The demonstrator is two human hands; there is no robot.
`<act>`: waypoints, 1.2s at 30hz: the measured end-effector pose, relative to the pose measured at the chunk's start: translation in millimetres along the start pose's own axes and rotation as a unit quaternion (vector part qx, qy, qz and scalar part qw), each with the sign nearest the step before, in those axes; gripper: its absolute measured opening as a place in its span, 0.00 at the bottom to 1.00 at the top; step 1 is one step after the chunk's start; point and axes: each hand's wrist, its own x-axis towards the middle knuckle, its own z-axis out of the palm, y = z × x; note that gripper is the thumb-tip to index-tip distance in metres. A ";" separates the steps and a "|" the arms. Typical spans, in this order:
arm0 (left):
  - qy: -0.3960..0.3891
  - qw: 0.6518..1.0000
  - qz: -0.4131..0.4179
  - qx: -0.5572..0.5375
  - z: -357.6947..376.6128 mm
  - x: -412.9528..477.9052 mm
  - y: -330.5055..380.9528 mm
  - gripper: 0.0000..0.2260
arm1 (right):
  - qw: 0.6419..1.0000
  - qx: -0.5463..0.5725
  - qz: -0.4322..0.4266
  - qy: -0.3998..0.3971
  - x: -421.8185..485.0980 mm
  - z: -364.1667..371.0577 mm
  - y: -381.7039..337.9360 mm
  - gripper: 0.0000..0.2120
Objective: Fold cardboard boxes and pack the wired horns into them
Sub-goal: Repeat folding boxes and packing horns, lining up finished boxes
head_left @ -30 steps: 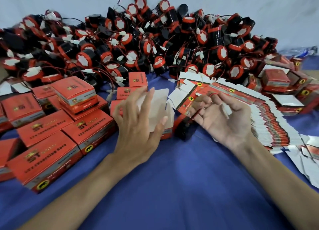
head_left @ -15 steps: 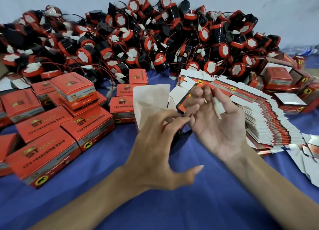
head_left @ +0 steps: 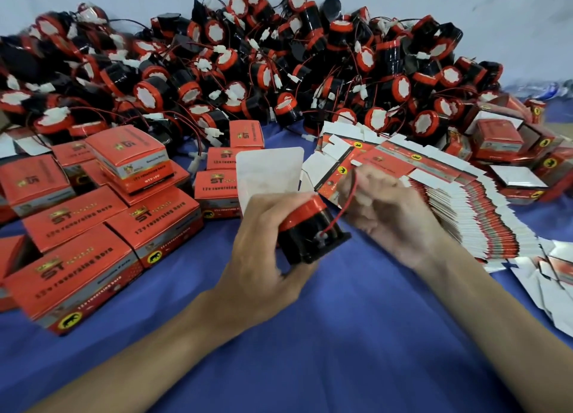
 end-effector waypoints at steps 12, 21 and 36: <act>-0.003 0.988 0.136 0.074 4.0 0.6 -4.3 0.27 | 0.946 -0.295 -0.034 -0.130 -9.7 16.2 5.7 0.15; -0.029 0.978 0.149 0.142 4.8 -0.8 -7.3 0.20 | 0.928 -0.335 0.046 -0.157 -6.0 14.6 -1.8 0.44; 0.035 0.993 0.085 0.072 -8.9 6.5 -8.7 0.24 | 0.856 -0.496 -0.116 -0.095 -12.6 29.1 -11.1 0.27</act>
